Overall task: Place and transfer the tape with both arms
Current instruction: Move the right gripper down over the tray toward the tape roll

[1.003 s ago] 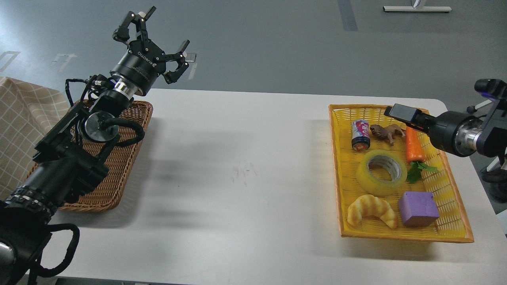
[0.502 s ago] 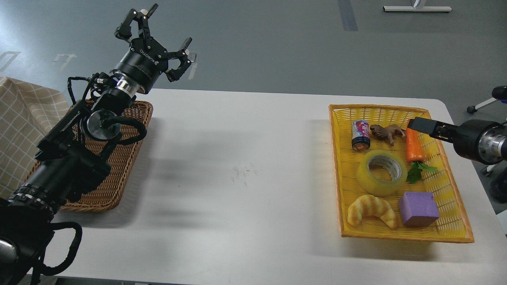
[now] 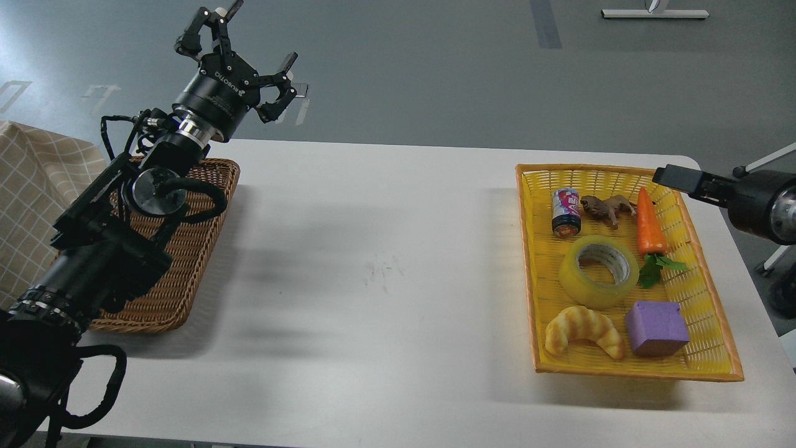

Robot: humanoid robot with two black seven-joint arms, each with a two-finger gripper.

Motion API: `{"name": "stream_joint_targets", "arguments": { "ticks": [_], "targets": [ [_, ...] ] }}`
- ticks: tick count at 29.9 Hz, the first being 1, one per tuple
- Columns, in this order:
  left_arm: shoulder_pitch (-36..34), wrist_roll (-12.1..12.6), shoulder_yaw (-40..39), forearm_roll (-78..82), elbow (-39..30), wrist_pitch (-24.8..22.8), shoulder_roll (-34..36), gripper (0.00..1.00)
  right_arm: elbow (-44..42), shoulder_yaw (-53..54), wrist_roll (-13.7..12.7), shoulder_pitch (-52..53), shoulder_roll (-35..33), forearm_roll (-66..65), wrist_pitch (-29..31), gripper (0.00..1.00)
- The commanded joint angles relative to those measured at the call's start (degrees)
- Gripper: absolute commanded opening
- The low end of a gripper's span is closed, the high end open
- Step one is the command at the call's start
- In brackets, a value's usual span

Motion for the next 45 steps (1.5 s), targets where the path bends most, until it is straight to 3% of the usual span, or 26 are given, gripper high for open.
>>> {"name": "stream_joint_targets", "arguments": {
  "ticks": [1, 14, 22, 29, 45],
  "targets": [
    [-0.03, 0.00, 0.00, -0.03, 0.05, 0.00, -0.10, 0.98, 1.59, -0.08, -0.23, -0.44, -0.17, 0.01, -0.01, 1.00],
    [0.32, -0.09, -0.09, -0.12, 0.05, 0.00, -0.36, 0.98, 3.09, -6.15, -0.41, -0.80, -3.43, -0.51, -0.01, 1.00],
    [0.23, -0.09, -0.17, -0.12, 0.05, 0.00, -0.80, 0.98, 2.92, -12.12, -1.90, -0.62, -4.92, -4.11, -0.01, 1.00],
    [0.32, -0.18, -0.26, -0.20, 0.05, 0.00, -0.54, 0.98, 2.66, -12.47, -4.01, -0.80, -2.99, -7.10, -0.01, 1.00],
    [0.14, -0.18, -0.26, -0.21, -0.04, 0.00, -0.80, 0.98, 0.37, -13.79, -4.10, 1.05, 4.39, -14.57, -0.01, 1.00]
  ]
}}
